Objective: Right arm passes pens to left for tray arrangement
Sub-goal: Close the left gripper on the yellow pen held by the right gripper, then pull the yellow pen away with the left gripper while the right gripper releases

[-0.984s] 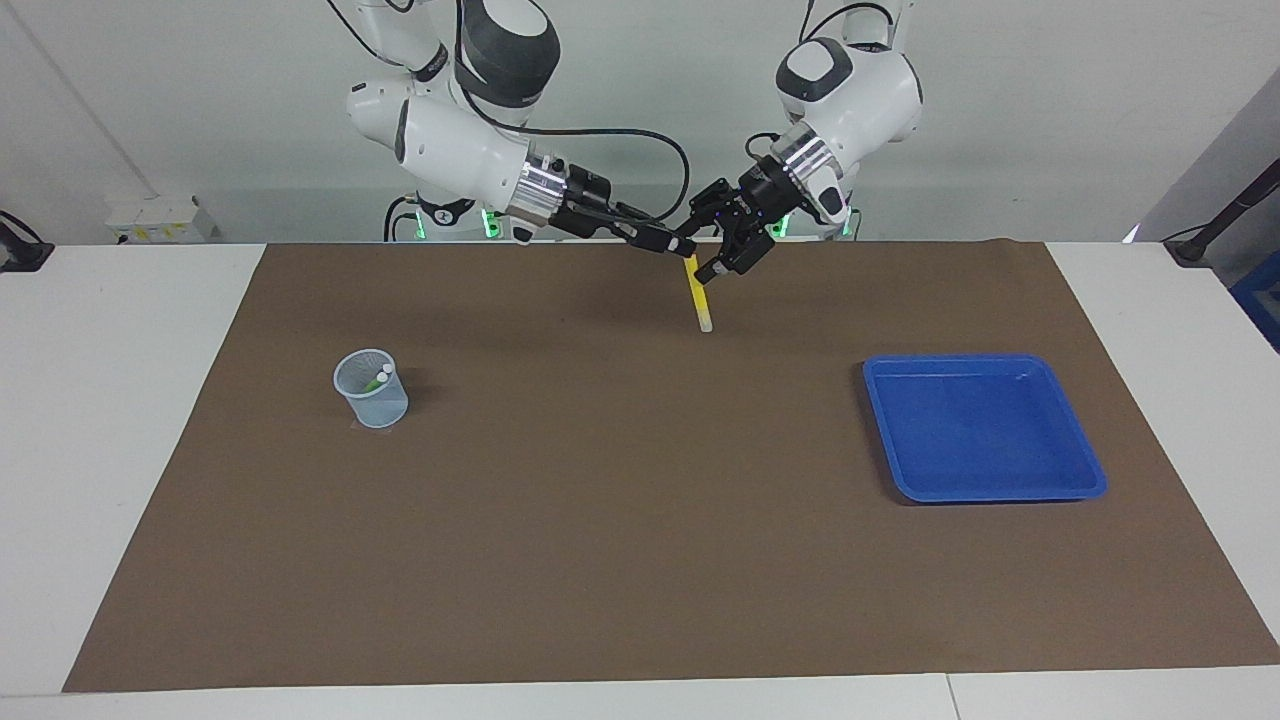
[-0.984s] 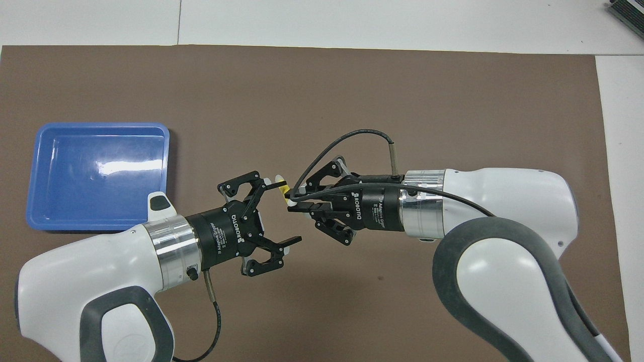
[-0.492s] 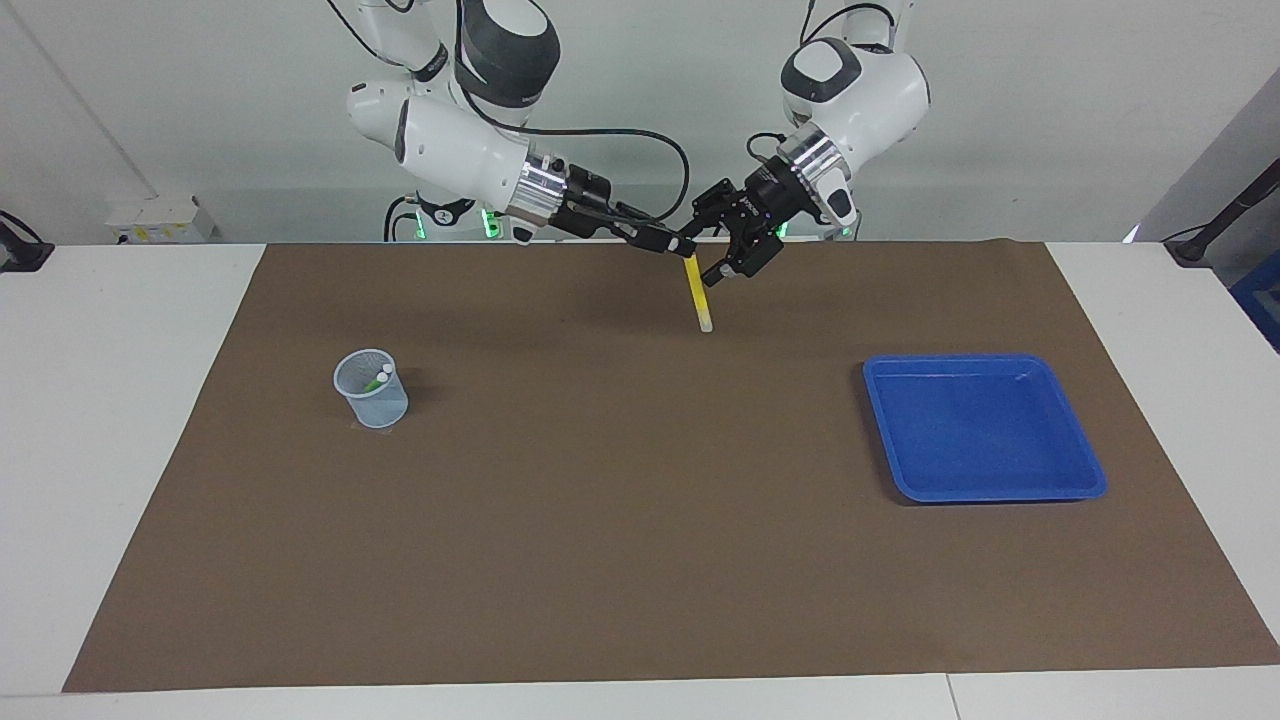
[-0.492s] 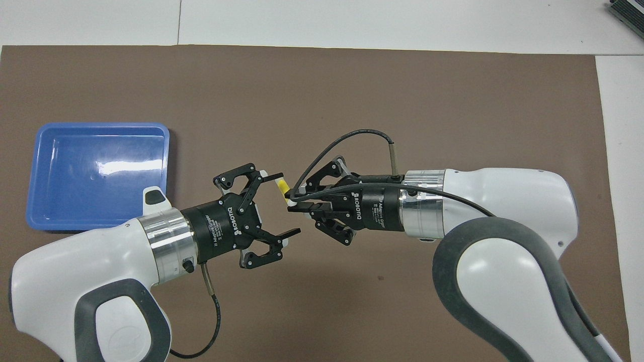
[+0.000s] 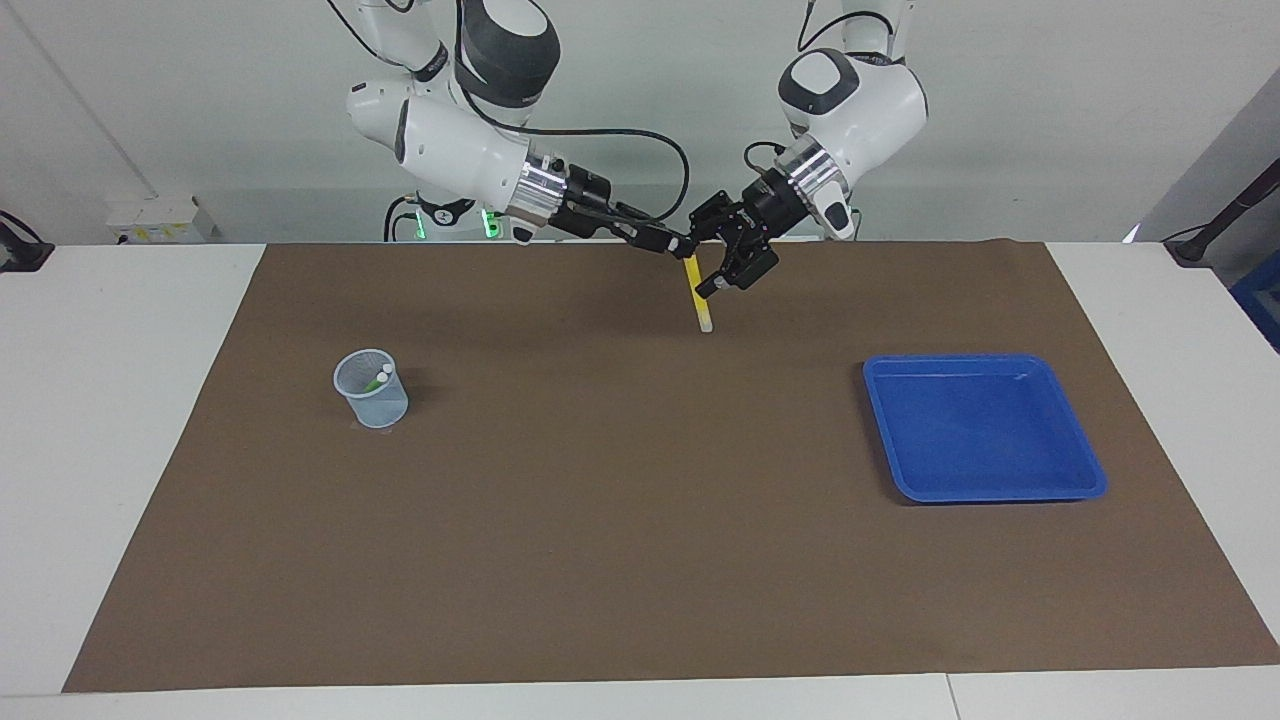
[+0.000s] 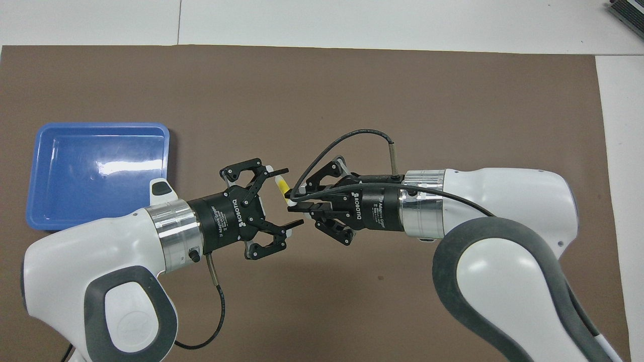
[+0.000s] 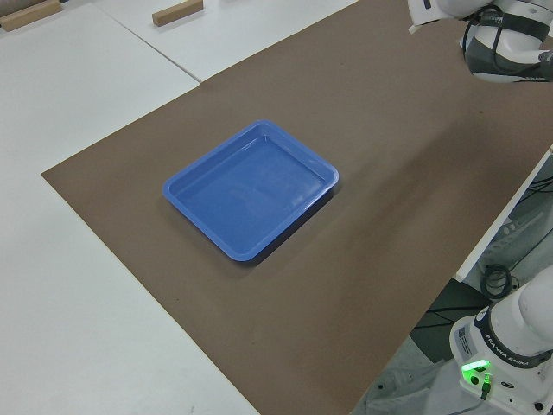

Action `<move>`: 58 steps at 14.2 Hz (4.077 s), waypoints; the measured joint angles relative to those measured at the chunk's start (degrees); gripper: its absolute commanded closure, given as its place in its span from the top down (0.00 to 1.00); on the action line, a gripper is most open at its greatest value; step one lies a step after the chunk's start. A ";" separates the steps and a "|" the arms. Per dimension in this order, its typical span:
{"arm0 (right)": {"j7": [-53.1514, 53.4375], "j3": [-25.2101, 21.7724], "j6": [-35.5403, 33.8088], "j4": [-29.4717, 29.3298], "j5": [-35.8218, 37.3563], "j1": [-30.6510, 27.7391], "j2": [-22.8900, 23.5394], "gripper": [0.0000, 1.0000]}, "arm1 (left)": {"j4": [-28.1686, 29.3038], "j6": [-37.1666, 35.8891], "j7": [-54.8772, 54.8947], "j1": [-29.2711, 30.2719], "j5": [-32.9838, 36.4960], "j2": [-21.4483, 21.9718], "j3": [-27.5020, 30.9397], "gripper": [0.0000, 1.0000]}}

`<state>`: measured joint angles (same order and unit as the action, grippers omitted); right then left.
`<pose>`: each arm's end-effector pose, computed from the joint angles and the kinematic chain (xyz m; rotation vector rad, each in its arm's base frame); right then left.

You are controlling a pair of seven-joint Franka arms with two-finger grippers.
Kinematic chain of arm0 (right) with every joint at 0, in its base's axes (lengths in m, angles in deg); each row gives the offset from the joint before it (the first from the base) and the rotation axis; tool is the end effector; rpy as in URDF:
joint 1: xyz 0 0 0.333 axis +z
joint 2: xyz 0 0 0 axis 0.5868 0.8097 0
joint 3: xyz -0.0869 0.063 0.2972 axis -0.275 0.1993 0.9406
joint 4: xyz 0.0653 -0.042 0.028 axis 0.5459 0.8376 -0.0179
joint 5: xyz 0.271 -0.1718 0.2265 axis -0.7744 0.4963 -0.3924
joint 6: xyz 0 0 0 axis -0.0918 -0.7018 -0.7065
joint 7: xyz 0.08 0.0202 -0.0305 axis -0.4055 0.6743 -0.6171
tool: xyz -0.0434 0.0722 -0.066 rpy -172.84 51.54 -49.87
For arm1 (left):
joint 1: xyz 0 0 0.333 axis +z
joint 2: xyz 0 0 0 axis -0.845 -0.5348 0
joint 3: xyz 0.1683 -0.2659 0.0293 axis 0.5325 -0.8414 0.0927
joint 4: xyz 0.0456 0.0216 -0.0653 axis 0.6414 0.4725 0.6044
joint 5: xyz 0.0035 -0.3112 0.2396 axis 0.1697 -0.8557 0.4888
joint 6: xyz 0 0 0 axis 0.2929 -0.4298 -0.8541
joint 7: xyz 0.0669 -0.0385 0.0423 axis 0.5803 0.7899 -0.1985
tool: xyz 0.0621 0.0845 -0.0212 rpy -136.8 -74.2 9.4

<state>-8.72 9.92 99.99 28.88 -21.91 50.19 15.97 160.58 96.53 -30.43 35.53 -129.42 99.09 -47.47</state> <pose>0.4917 0.2906 0.5284 -1.7839 1.0816 0.5721 0.4341 -0.2701 0.5144 1.4456 1.6596 -0.6050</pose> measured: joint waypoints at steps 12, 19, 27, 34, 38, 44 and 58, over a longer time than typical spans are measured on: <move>0.00 0.00 0.00 0.00 0.00 0.00 0.00 0.00 | -0.03 -5.62 3.20 2.39 -0.01 0.01 0.45 0.74; 0.00 0.02 -0.06 0.05 0.00 0.00 0.01 0.00 | -0.10 -5.47 3.56 2.40 -0.01 0.02 0.55 0.35; 0.38 -0.03 -0.67 0.18 -0.05 -0.11 0.02 0.00 | -0.25 -5.43 7.00 2.51 0.03 0.03 0.63 0.00; 0.37 -0.01 -0.32 0.11 -0.05 -0.10 0.02 0.69 | -0.23 -5.63 7.80 2.45 0.02 0.04 0.47 0.00; 0.35 0.02 0.50 -0.48 0.00 -0.06 0.02 1.00 | -0.09 -5.68 9.58 2.41 1.25 0.05 0.06 0.00; -3.04 0.06 0.56 -2.63 19.30 -0.07 0.33 1.00 | 0.08 -14.42 22.57 6.39 19.34 0.16 0.26 0.00; -54.21 -0.37 -20.11 -1.06 66.29 -10.57 0.03 1.00 | -4.46 -35.88 73.30 24.08 67.29 -0.10 0.96 0.00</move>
<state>-62.93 9.55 79.87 27.82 44.38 39.62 16.00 156.12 60.65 42.88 59.62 -62.13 98.99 -46.50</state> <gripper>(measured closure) 0.000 0.819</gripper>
